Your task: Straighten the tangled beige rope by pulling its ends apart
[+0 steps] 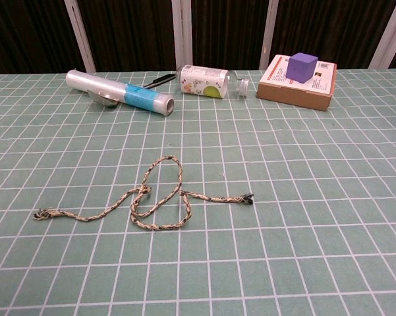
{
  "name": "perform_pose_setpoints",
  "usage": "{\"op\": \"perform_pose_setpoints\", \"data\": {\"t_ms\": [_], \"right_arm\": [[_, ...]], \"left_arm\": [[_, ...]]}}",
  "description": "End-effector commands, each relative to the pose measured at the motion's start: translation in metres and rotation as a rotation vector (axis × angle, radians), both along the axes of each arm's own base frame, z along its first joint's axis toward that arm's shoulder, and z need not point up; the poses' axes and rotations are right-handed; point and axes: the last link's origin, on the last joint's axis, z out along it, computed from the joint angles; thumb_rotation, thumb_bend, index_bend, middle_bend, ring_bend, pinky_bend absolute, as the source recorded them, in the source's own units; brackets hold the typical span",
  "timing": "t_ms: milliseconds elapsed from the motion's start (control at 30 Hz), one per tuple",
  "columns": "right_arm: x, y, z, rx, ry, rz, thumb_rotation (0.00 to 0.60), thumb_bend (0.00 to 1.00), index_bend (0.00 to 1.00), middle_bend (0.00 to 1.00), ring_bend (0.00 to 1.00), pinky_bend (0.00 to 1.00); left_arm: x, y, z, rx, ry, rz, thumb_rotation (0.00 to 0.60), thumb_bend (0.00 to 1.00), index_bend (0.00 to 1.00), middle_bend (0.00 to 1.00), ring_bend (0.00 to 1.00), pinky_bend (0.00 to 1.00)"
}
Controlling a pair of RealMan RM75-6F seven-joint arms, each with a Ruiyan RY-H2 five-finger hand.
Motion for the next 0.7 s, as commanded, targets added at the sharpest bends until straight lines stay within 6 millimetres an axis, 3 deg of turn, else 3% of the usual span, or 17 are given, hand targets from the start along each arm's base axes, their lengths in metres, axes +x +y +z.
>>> {"op": "perform_pose_setpoints", "data": {"t_ms": [33, 433, 700], "right_arm": [[0.000, 0.000, 0.000, 0.005, 0.002, -0.003, 0.600, 0.24, 0.00, 0.00, 0.00, 0.00], [0.003, 0.002, -0.003, 0.048, -0.027, 0.001, 0.600, 0.24, 0.00, 0.00, 0.00, 0.00], [0.019, -0.001, -0.016, 0.125, -0.105, 0.039, 0.600, 0.24, 0.02, 0.00, 0.00, 0.00]], "left_arm": [[0.000, 0.000, 0.000, 0.000, 0.001, 0.001, 0.600, 0.01, 0.00, 0.00, 0.00, 0.00], [0.000, 0.000, 0.001, 0.006, -0.004, 0.000, 0.600, 0.01, 0.00, 0.00, 0.00, 0.00], [0.000, 0.000, 0.002, 0.009, -0.007, 0.003, 0.600, 0.01, 0.00, 0.00, 0.00, 0.00]]}}
